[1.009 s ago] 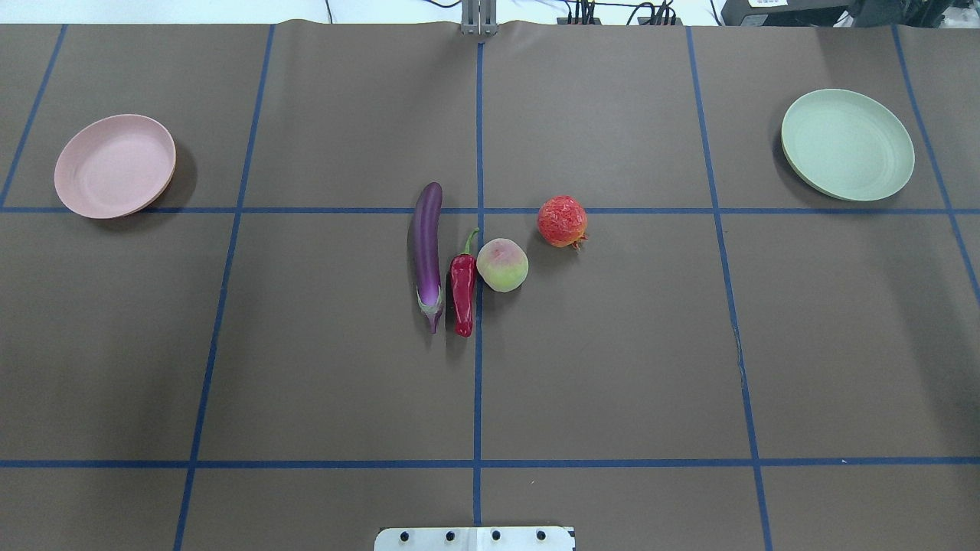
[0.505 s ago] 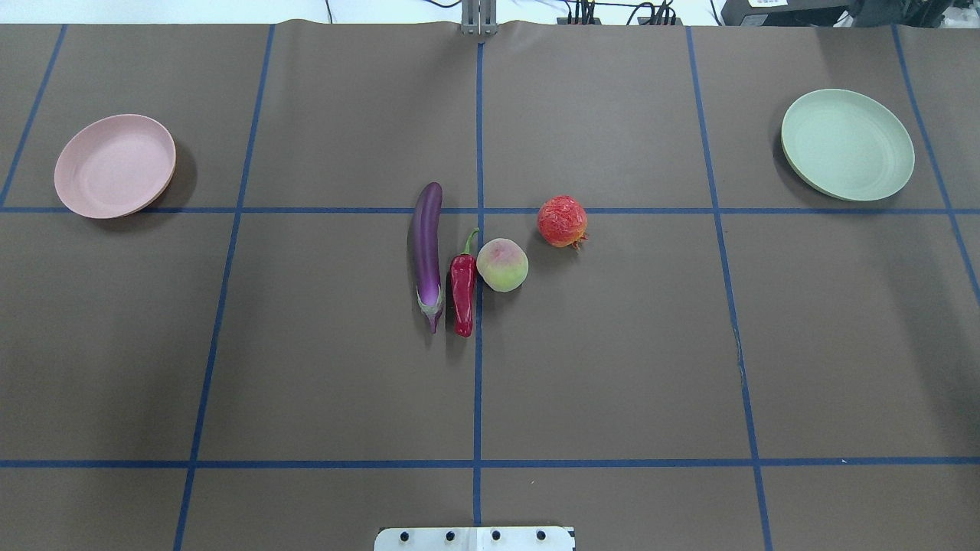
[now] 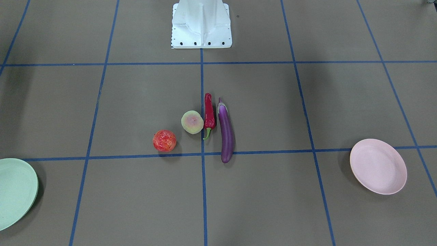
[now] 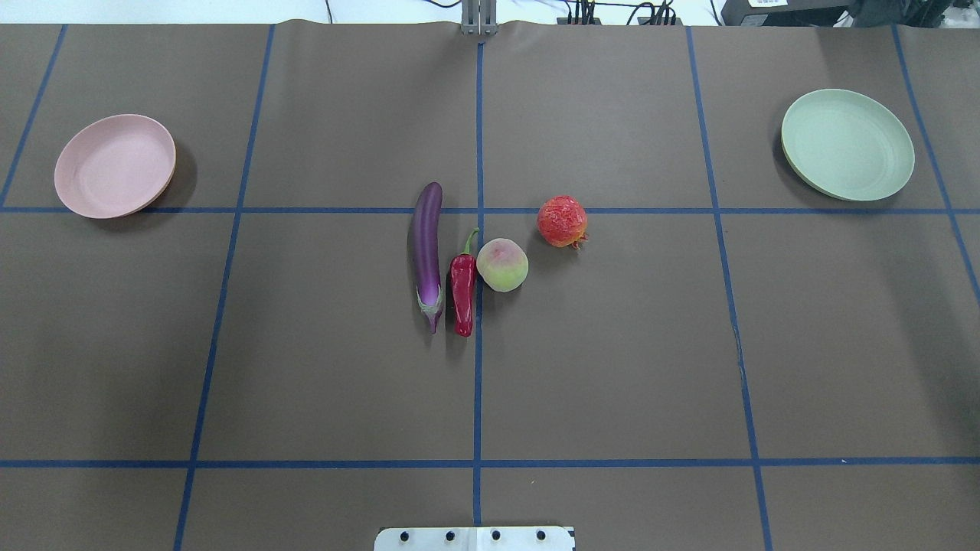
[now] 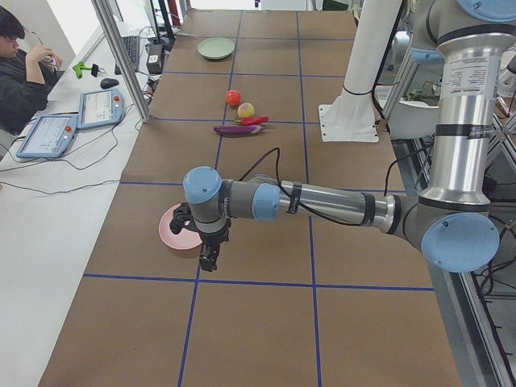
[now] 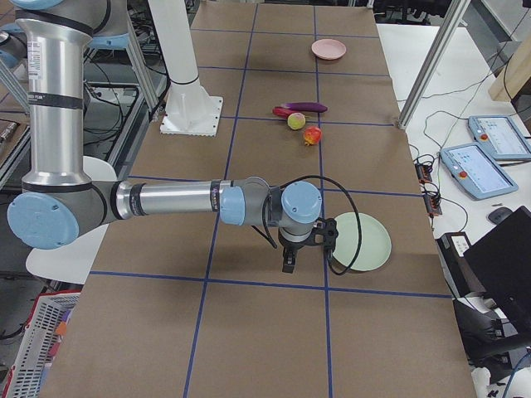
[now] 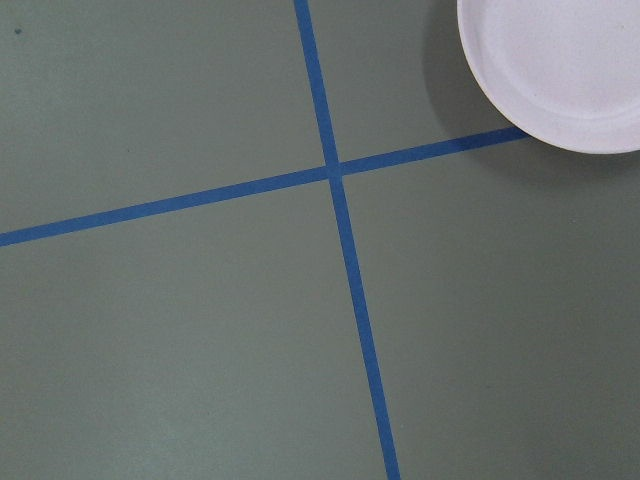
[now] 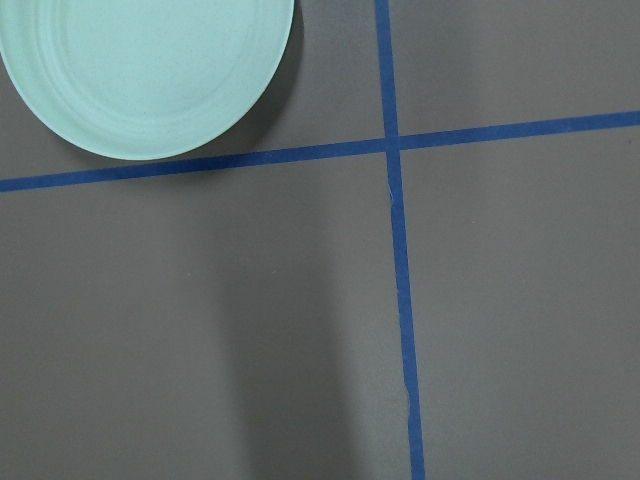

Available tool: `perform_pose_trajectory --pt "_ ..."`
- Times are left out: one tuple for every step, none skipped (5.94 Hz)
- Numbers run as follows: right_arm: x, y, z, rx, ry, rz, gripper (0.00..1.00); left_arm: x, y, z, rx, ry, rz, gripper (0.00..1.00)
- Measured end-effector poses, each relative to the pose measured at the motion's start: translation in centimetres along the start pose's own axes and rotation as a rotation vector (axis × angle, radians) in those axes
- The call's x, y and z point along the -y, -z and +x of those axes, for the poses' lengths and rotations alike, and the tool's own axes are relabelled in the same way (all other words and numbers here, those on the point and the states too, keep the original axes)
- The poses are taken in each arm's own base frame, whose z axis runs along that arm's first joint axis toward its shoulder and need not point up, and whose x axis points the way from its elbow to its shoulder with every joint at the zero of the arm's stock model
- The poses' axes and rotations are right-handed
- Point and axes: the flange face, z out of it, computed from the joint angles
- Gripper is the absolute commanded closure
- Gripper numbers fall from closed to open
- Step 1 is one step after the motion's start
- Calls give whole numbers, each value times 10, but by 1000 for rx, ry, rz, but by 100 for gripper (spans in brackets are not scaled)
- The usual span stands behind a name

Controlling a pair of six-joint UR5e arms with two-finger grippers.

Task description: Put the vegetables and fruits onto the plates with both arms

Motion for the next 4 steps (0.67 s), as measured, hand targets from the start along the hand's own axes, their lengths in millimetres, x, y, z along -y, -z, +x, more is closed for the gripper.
perform_pose_trajectory --pt "3 2 -3 1 4 4 0 2 3 9 -28 -26 40 0" --pt "4 3 -4 1 7 7 0 13 14 20 -32 -55 75 0" --pt "4 3 -4 1 7 8 0 27 29 30 -18 -84 107 0" --pt "5 4 -5 0 8 8 0 44 46 41 -9 -103 128 0"
